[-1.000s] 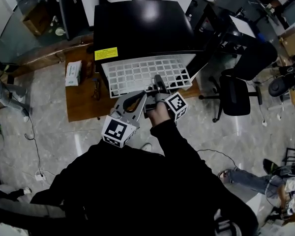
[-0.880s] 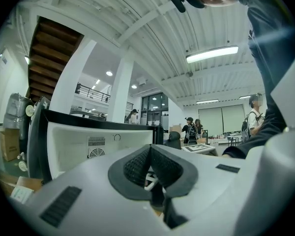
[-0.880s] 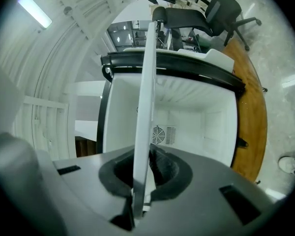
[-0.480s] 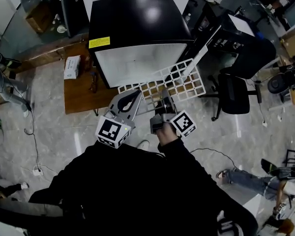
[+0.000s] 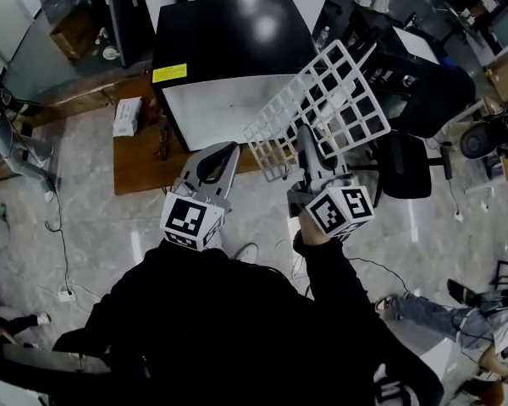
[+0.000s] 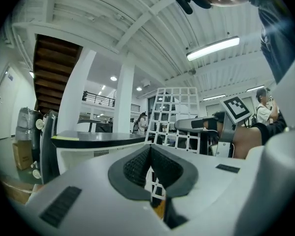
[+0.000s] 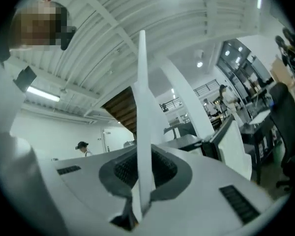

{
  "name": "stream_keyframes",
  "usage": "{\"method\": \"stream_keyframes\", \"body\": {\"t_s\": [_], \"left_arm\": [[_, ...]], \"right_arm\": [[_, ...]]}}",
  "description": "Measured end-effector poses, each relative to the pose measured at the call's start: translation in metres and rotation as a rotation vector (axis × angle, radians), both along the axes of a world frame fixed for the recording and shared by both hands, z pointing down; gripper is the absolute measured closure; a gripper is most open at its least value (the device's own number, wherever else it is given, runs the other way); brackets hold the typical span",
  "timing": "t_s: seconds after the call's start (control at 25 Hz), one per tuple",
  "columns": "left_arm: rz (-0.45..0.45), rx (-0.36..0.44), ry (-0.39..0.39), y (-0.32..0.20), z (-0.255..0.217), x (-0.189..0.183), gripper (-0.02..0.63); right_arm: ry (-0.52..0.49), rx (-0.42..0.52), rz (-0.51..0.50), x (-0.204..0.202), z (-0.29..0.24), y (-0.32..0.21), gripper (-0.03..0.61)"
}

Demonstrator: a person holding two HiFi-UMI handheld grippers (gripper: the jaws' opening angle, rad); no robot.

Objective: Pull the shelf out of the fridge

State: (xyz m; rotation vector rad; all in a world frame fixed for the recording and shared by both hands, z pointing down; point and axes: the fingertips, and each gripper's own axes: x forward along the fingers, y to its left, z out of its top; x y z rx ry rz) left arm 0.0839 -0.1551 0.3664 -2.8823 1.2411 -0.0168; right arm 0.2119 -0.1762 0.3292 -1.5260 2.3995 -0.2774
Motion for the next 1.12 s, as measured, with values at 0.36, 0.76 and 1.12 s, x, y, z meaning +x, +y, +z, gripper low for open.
{"method": "stream_keyframes", "body": {"t_s": [0.36, 0.76, 1.12], "left_arm": [[0.041, 0.022, 0.008, -0.028, -0.030, 0.003, 0.611], [0.026, 0.019, 0.039, -0.059, -0.023, -0.017, 0.612], [-0.017, -0.043, 0.049, -0.084, 0.006, -0.054, 0.612]], "right_arm": [[0.600, 0.227, 0.086, -0.020, -0.094, -0.013, 0.549], [1.162, 0.360, 0.173, -0.067, -0.123, -0.072, 0.548], [1.498, 0.308, -0.008, -0.140, -0.052, -0.152, 0.548]]}}
